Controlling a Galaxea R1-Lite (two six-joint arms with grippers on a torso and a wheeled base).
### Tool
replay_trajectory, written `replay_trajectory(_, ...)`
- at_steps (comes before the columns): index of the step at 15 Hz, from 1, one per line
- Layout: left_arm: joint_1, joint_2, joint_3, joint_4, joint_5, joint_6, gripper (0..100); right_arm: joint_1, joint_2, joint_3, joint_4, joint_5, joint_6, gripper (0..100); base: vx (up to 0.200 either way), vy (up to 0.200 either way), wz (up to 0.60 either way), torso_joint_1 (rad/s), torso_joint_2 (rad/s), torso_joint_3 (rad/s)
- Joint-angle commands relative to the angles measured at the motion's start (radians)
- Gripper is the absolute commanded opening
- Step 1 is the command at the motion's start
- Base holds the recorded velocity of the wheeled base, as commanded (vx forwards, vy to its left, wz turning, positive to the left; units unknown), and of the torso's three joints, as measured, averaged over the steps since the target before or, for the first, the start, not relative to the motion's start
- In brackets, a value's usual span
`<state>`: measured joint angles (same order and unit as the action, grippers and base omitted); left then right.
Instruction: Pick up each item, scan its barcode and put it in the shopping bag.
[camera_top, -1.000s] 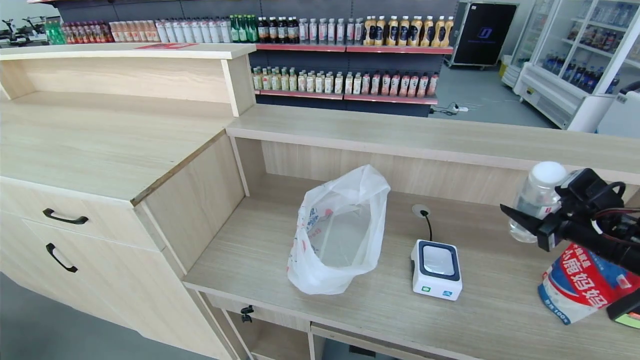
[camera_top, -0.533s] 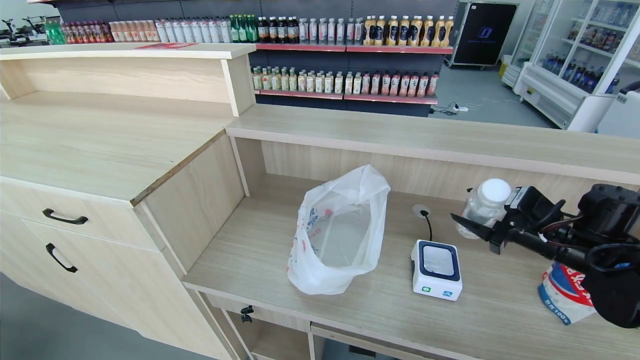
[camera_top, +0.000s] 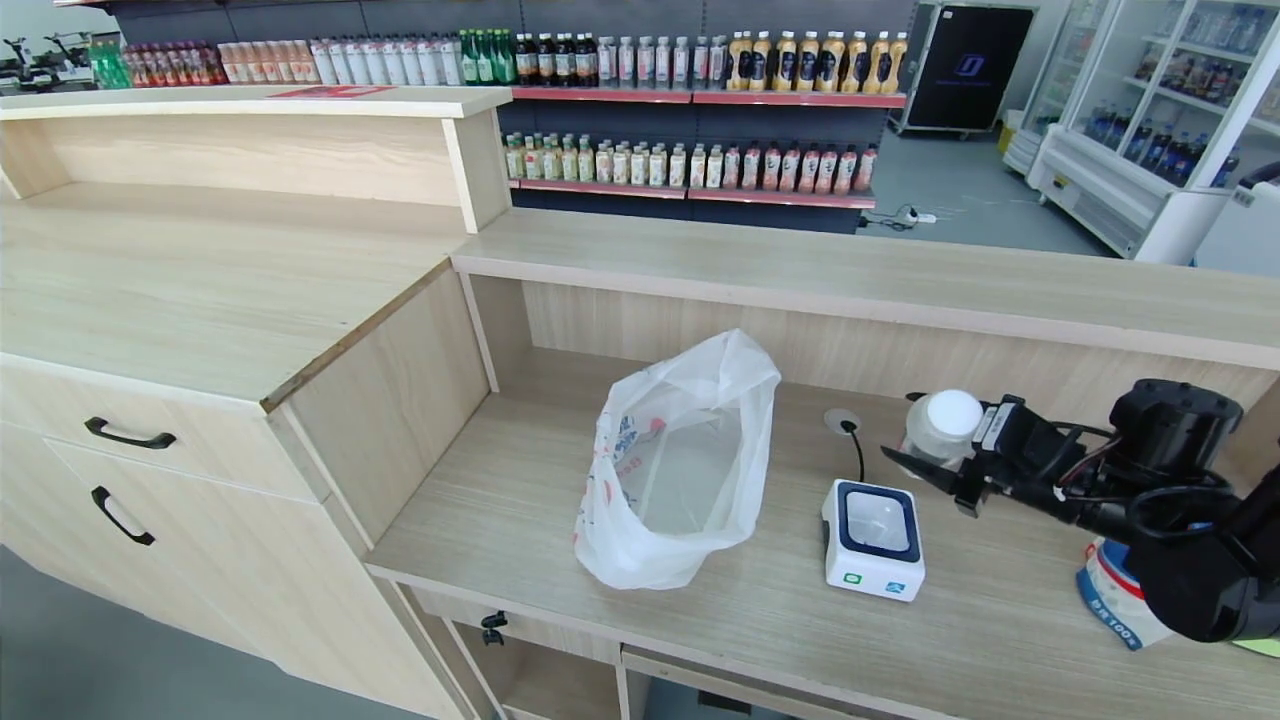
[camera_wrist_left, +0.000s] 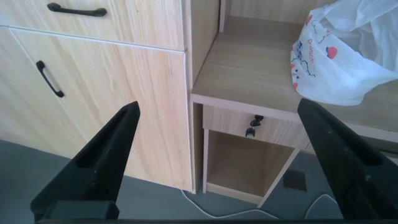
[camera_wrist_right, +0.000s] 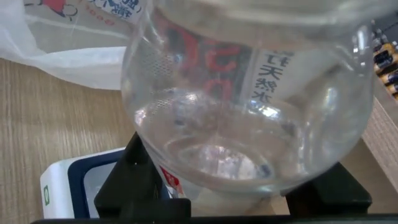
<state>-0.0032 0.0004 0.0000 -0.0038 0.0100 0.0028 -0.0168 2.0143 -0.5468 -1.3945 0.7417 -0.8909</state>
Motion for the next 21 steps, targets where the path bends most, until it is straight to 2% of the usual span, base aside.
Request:
replay_trajectory(1, 0.000, 0.000, 0.000, -0.001, 0.001, 0.000, 100, 0.000, 0.012, -0.002, -0.001, 0.001, -0.002, 0, 0.000, 0.000, 0.00, 0.000, 0.00, 0.000)
replay_trajectory(4, 0.000, 0.000, 0.000, -0.001, 0.001, 0.000, 100, 0.000, 0.031, -0.005, -0.008, 0.010, -0.003, 0, 0.000, 0.000, 0.00, 0.000, 0.00, 0.000)
replay_trajectory(8, 0.000, 0.000, 0.000, -0.001, 0.001, 0.000, 100, -0.009, 0.047, -0.007, -0.001, 0.061, -0.076, 0, 0.000, 0.000, 0.00, 0.000, 0.00, 0.000)
replay_trajectory(21, 0.000, 0.000, 0.000, -0.001, 0.001, 0.000, 100, 0.024, 0.126, -0.097, -0.009, 0.087, -0.076, 0, 0.000, 0.000, 0.00, 0.000, 0.00, 0.000)
